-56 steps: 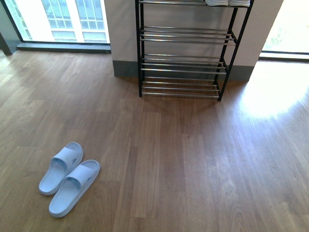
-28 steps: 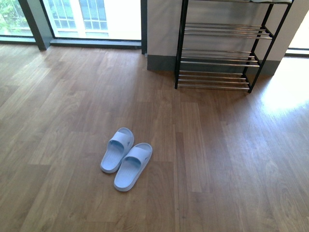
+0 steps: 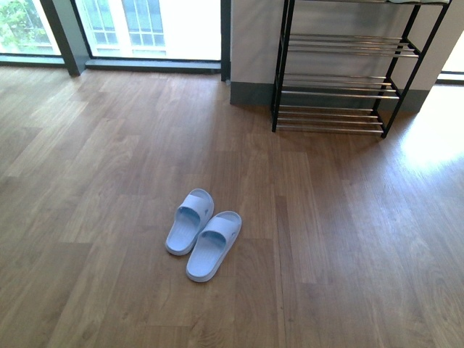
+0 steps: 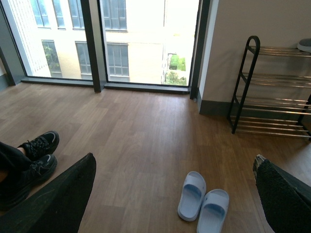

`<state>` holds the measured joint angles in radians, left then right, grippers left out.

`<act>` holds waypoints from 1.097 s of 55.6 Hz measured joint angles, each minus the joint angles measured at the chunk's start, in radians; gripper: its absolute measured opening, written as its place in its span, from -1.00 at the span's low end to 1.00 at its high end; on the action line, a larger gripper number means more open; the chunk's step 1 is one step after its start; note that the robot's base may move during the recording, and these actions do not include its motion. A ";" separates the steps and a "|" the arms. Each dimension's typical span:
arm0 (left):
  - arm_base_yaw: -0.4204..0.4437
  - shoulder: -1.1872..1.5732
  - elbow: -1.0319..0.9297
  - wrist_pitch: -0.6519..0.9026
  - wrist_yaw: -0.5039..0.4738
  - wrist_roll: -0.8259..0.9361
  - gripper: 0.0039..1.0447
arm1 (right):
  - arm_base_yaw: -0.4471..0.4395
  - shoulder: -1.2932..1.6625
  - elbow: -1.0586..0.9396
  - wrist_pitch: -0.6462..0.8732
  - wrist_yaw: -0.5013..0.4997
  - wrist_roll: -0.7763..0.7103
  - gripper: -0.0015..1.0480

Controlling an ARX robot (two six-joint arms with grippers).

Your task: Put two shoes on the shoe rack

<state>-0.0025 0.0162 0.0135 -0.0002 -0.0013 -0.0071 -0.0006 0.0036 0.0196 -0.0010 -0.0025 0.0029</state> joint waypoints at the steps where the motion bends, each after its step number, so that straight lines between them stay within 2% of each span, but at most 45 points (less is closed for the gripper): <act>1: 0.000 0.000 0.000 0.000 0.000 0.000 0.83 | 0.000 0.000 0.000 0.000 0.001 0.000 0.82; 61: 0.000 0.000 0.000 0.000 0.001 0.000 0.83 | 0.000 -0.001 0.000 0.000 0.003 0.000 0.82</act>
<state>-0.0025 0.0162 0.0135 -0.0002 -0.0006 -0.0071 -0.0006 0.0029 0.0196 -0.0013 0.0002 0.0029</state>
